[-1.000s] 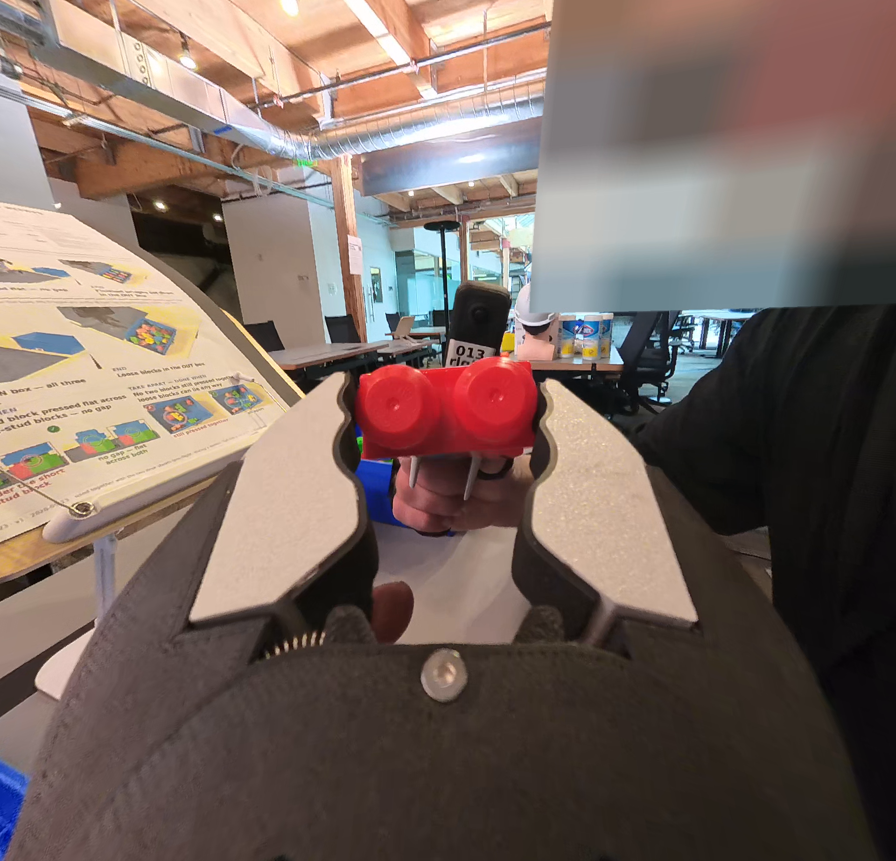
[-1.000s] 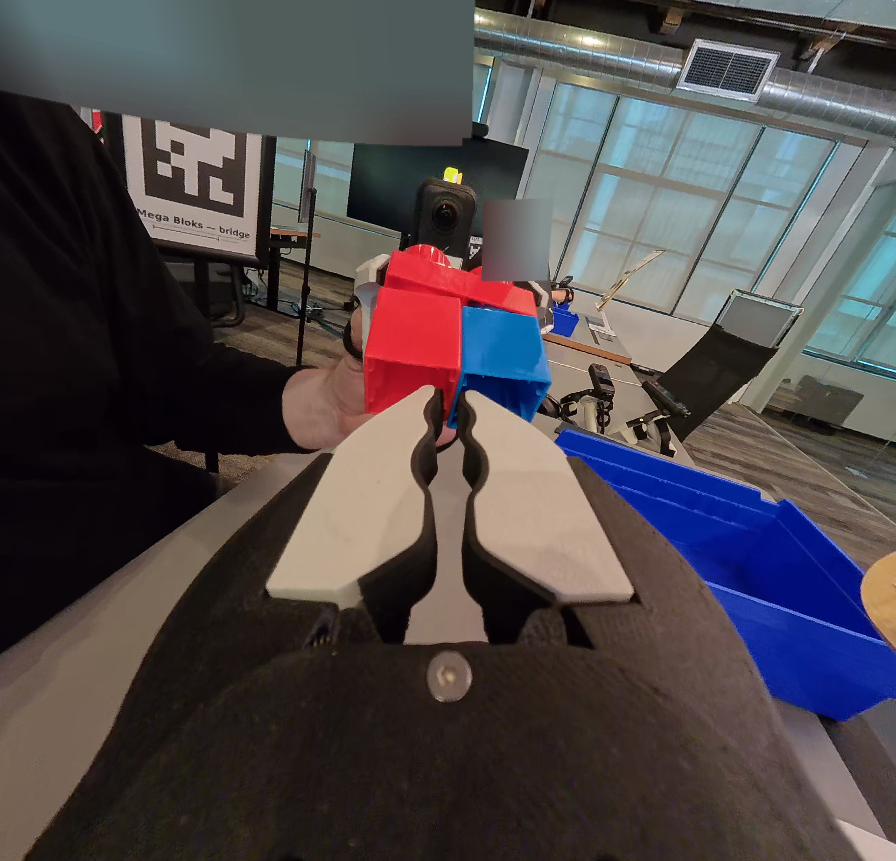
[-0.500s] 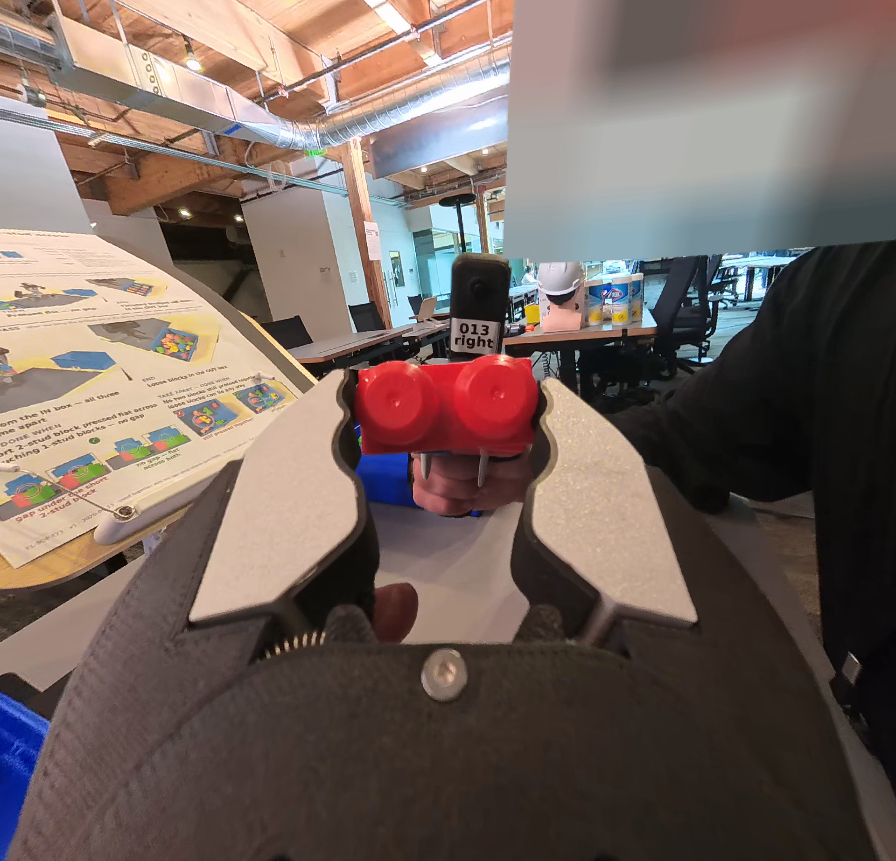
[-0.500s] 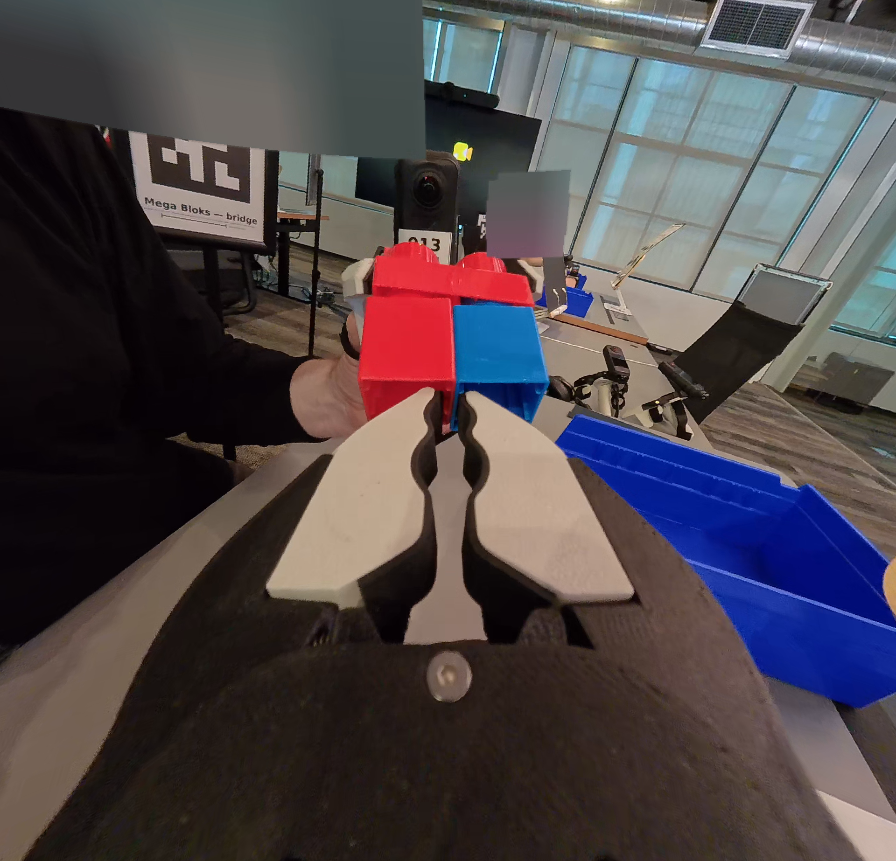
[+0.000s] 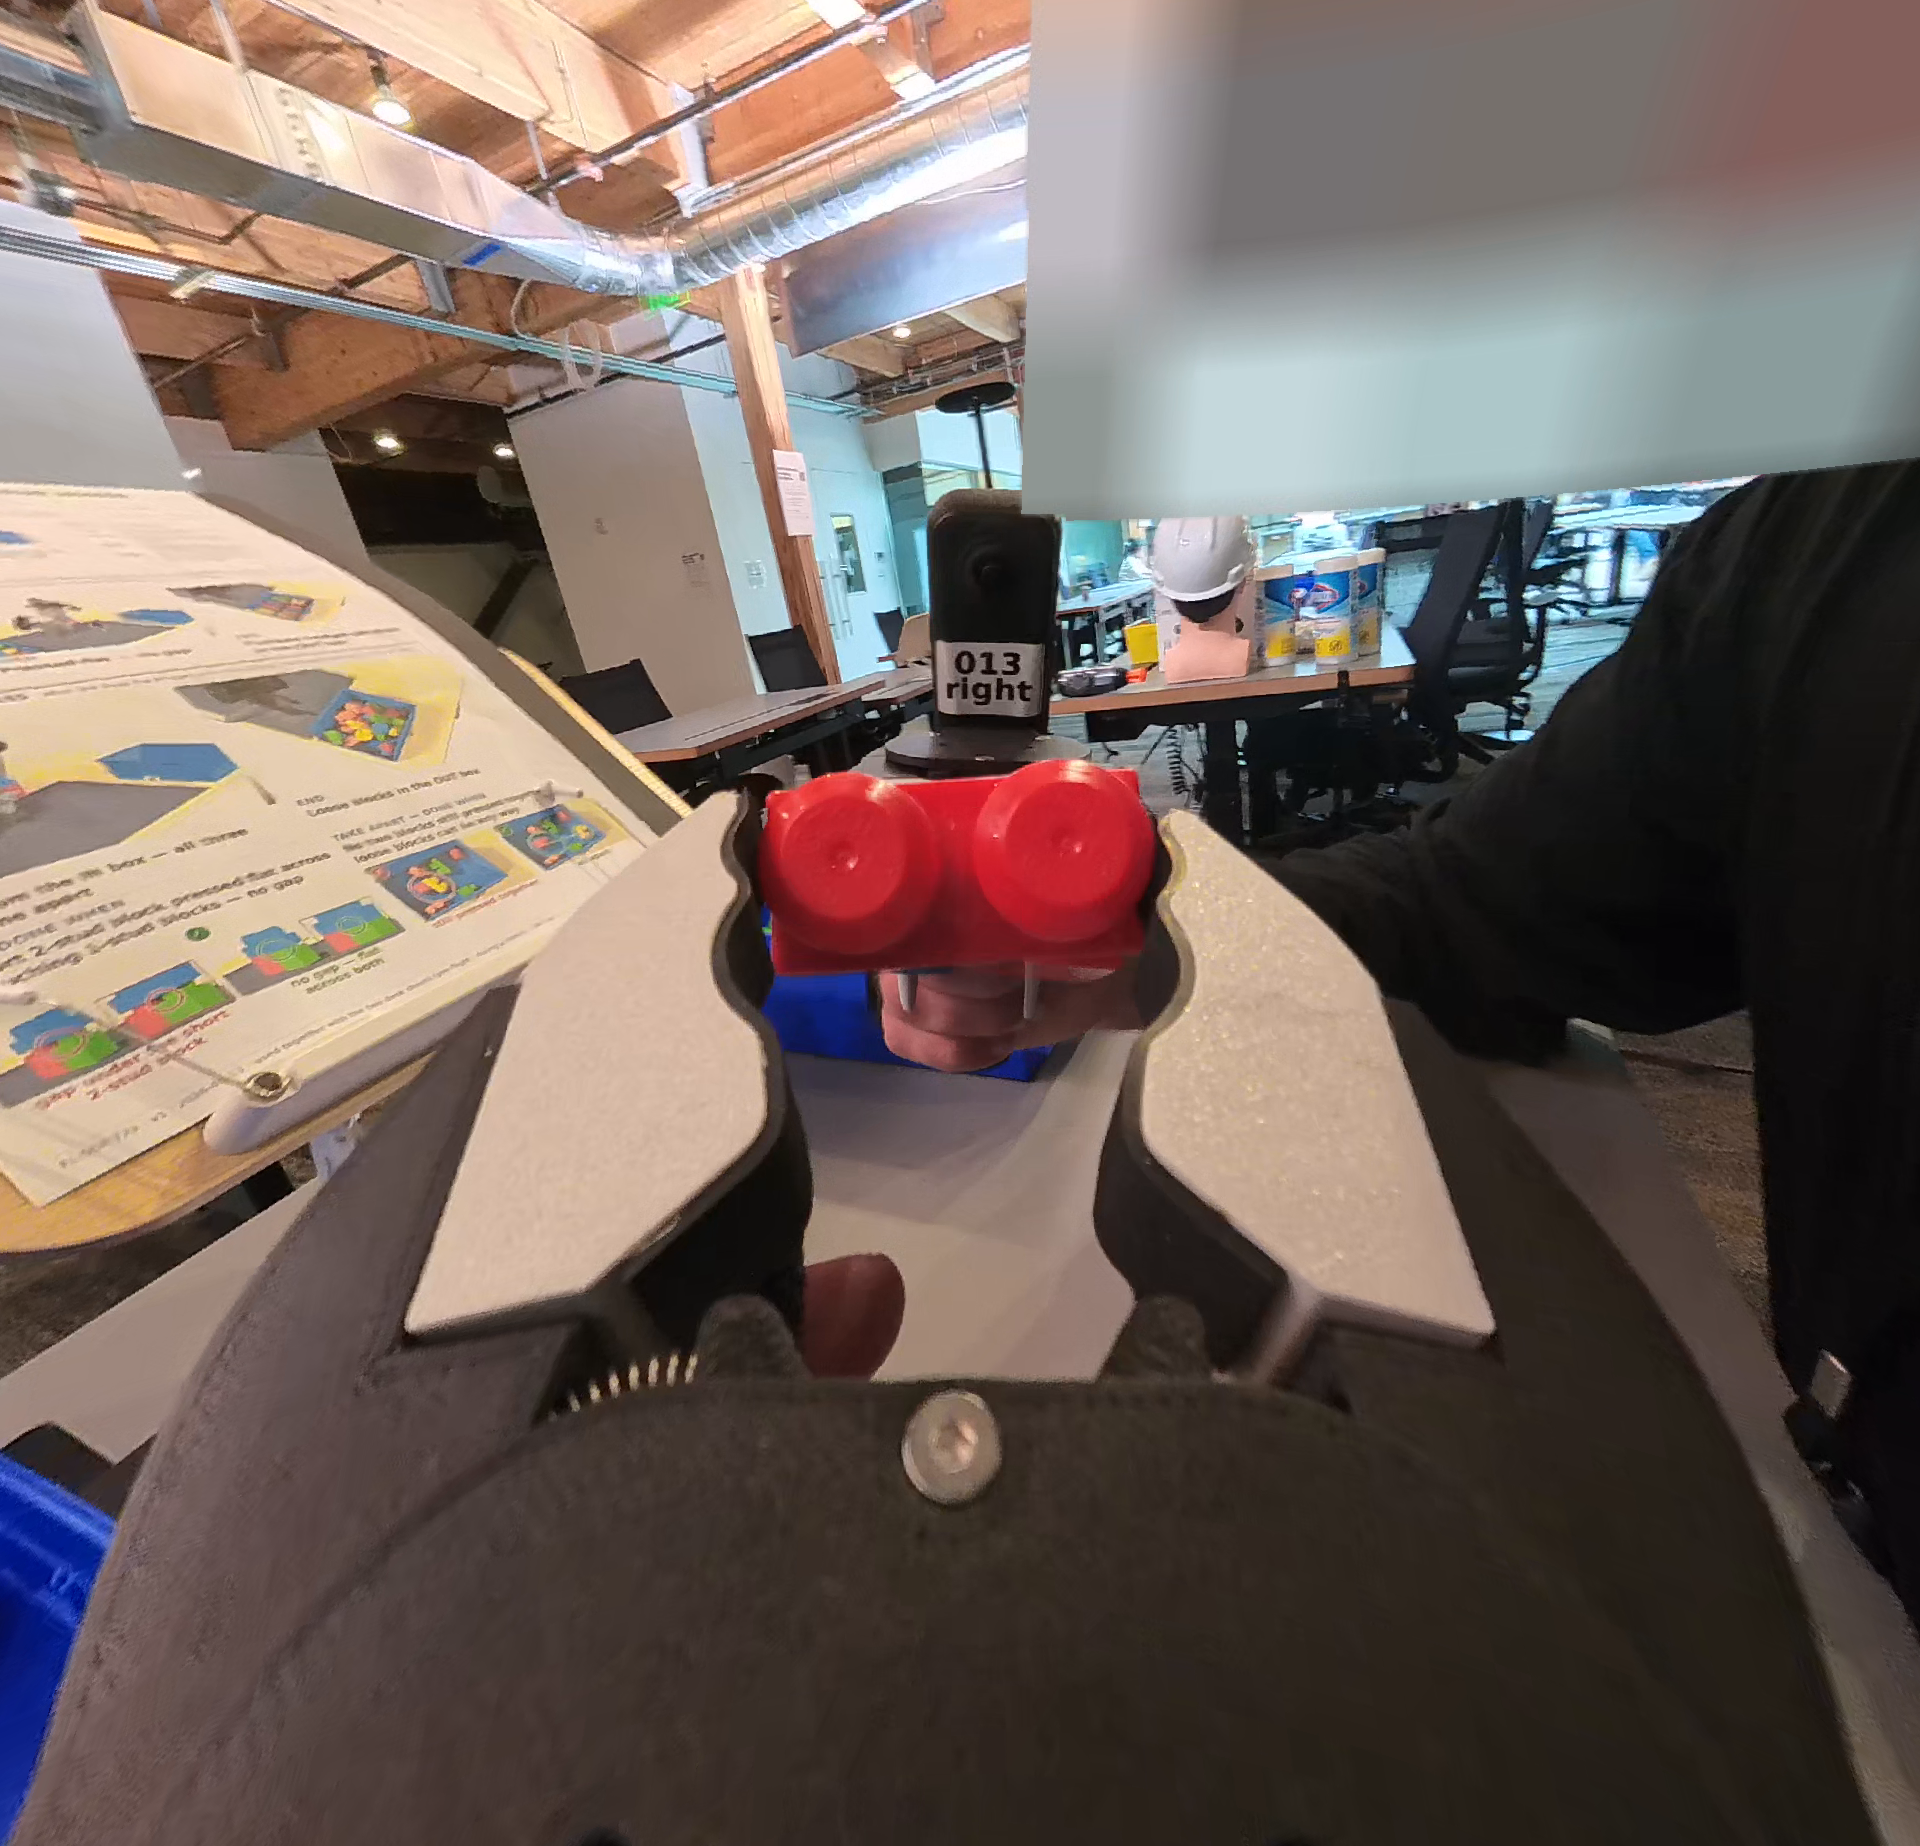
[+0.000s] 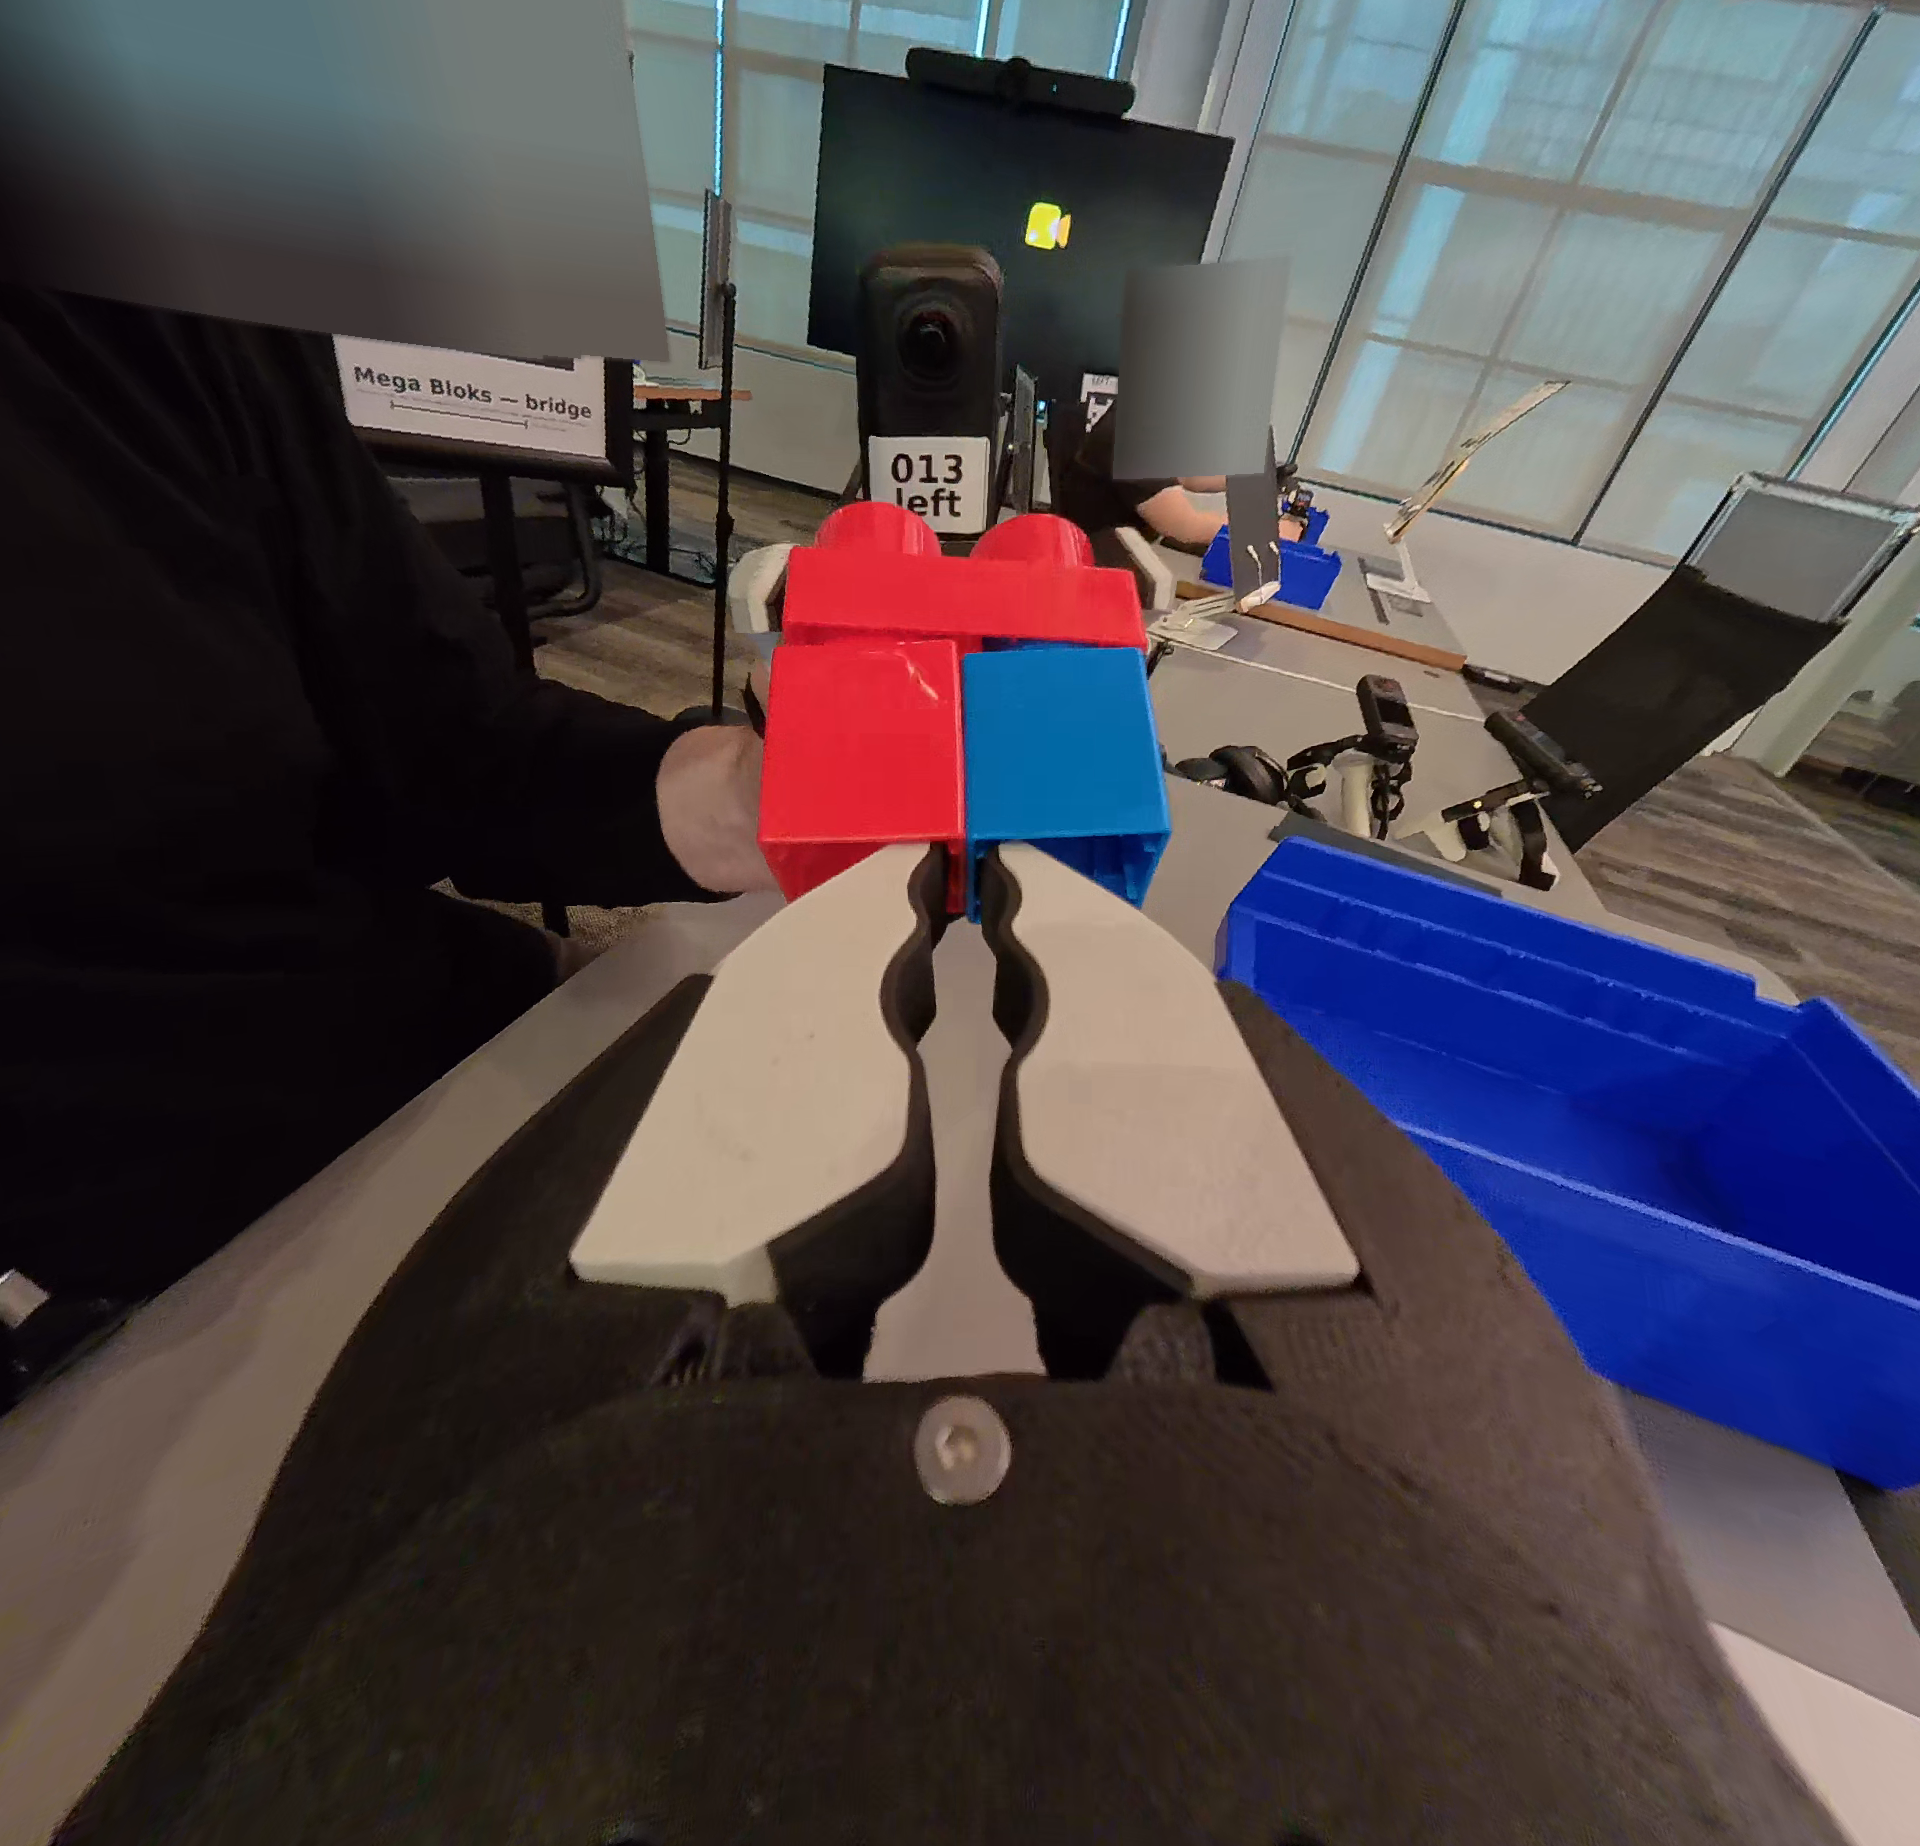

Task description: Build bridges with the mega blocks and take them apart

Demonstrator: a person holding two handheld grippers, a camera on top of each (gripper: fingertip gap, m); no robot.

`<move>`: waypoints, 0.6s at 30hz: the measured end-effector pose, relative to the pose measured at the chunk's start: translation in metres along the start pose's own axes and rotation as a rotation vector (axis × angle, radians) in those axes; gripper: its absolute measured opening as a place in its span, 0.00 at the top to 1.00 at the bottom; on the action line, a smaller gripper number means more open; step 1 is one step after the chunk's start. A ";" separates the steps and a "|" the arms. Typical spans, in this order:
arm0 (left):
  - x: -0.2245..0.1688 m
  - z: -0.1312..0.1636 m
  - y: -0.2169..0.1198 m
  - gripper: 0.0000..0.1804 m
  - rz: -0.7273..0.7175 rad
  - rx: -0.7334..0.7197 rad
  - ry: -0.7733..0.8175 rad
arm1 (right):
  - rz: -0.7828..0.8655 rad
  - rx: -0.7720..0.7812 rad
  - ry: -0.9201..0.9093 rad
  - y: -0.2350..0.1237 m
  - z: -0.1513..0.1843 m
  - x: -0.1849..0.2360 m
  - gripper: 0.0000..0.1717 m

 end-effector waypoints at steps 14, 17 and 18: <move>0.024 -0.003 -0.011 0.62 0.054 -0.169 -0.336 | 0.051 -0.041 0.023 0.000 -0.008 -0.004 0.95; 0.032 -0.003 -0.016 0.62 0.077 -0.261 -0.476 | 0.095 -0.026 0.007 -0.005 -0.010 -0.007 0.95; 0.034 -0.002 -0.017 0.62 0.086 -0.283 -0.521 | 0.116 -0.019 -0.009 -0.006 -0.011 -0.008 0.95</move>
Point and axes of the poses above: each gripper's, where its closed fingertips meet, y out along the fingers, z out of its underside, x = y × z across the jaws, the point moved 6 cm from there along -y, back along the fingers, and after that the axes turned 11 degrees about -z, right-handed, at the moved point
